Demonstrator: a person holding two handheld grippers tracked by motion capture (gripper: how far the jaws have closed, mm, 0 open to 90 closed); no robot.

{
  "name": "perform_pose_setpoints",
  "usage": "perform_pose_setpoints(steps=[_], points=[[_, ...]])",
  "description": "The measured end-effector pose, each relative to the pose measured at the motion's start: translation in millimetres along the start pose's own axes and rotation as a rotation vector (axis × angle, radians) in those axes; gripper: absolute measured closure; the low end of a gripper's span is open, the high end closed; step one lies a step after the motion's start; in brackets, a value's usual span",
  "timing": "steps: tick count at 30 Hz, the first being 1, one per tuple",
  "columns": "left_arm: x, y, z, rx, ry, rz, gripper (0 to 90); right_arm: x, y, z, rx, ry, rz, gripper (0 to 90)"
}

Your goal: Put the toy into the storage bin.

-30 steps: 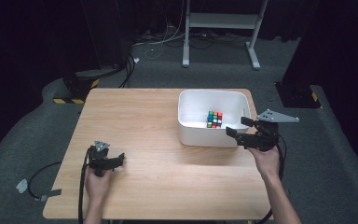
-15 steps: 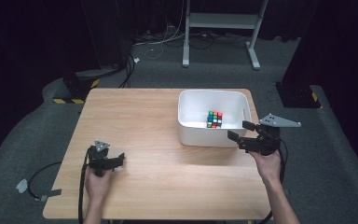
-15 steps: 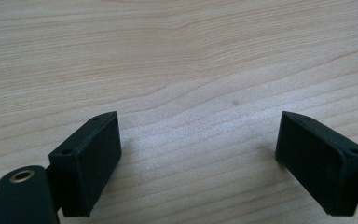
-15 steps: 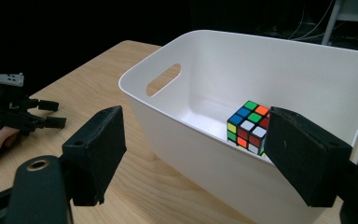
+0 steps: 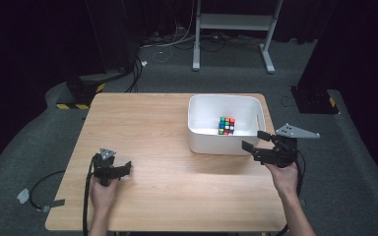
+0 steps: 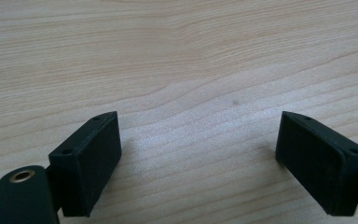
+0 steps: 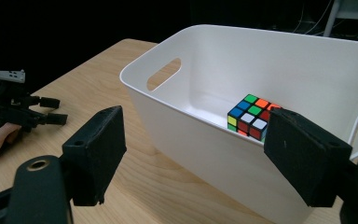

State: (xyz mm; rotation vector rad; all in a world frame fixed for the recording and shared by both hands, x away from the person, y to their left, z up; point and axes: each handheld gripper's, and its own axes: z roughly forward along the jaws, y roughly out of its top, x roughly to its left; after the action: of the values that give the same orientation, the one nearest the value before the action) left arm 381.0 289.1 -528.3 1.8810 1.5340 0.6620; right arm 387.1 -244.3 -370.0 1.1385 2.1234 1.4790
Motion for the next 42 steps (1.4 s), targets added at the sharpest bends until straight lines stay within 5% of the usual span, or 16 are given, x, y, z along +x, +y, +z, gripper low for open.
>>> perform_pose_setpoints(steps=[42], points=[[0.0, 0.0, 0.0, 0.000, 0.000, 0.000, 14.3, 2.8, -26.5, -7.0, -0.011, 0.014, 0.038, 20.4]])
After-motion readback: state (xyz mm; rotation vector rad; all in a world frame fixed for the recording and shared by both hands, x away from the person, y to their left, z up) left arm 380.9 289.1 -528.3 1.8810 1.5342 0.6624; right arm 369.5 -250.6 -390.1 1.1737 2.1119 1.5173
